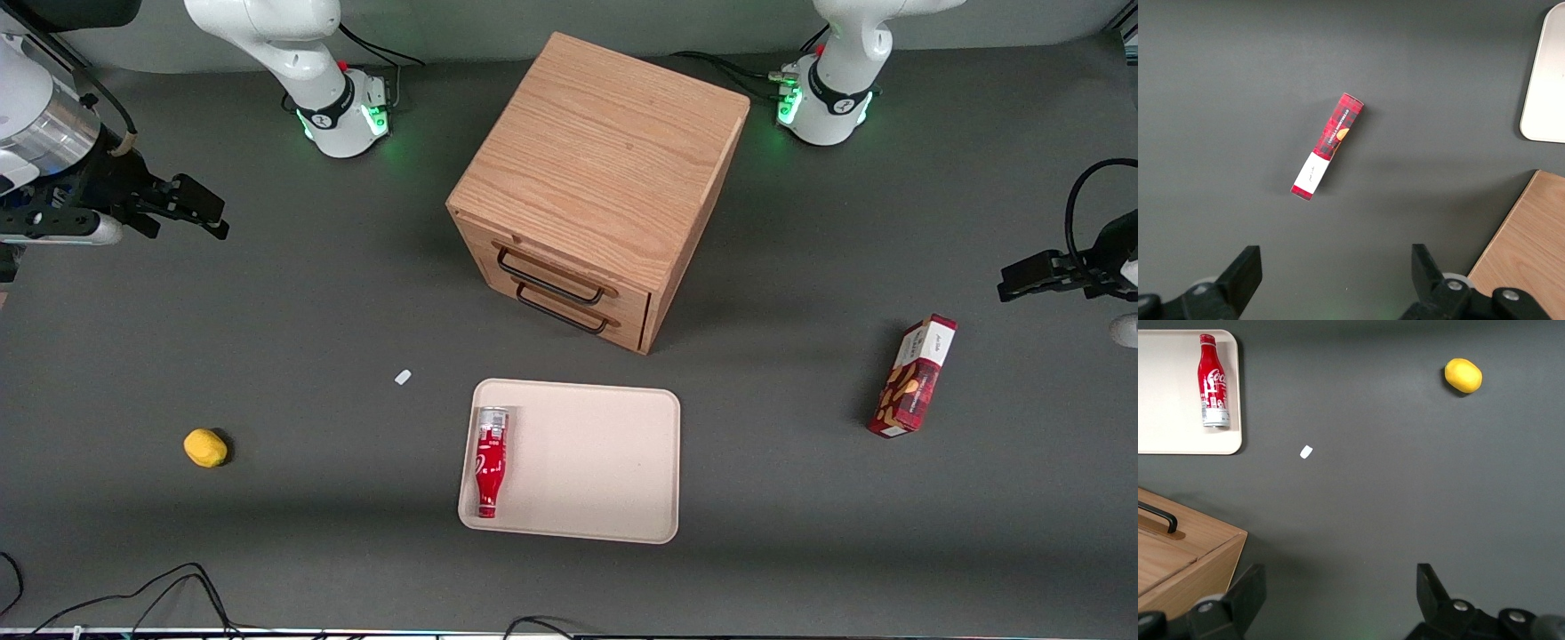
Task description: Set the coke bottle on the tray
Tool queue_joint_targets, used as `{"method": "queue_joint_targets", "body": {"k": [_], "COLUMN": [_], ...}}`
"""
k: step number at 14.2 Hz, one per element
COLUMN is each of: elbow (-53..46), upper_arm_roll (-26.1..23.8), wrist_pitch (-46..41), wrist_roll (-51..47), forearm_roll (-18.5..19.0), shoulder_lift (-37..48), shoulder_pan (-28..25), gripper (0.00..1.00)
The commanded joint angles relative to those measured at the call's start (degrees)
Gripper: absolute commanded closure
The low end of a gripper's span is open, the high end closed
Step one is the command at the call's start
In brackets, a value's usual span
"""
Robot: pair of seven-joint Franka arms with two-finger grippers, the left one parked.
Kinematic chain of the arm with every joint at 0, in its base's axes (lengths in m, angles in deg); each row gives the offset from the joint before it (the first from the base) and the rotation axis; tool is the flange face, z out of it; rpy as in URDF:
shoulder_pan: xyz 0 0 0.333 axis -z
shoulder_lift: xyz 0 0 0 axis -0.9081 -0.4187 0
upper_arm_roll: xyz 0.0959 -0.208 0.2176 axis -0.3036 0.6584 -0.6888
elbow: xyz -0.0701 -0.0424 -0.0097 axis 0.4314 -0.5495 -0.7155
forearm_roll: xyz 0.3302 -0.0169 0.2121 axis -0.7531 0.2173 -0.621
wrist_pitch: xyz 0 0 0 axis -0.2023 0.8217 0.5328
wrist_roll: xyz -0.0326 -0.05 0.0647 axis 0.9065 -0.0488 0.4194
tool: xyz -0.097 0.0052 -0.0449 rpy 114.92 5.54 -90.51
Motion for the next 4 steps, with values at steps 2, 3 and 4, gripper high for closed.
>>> {"method": "queue_joint_targets", "body": {"k": [2, 3, 4], "elbow": [-3.89, -3.98, -3.98], "upper_arm_roll": [1.1, 1.19, 1.19], "wrist_pitch": [-3.57, -3.58, -3.58], "wrist_roll": [0.89, 0.97, 0.97], "forearm_roll": [-0.8, -0.63, -0.1], "shoulder_lift": [-2.05, -2.05, -2.05], "shoulder_pan": [-0.06, -0.06, -0.06], "gripper": [0.0, 0.0, 0.0]}}
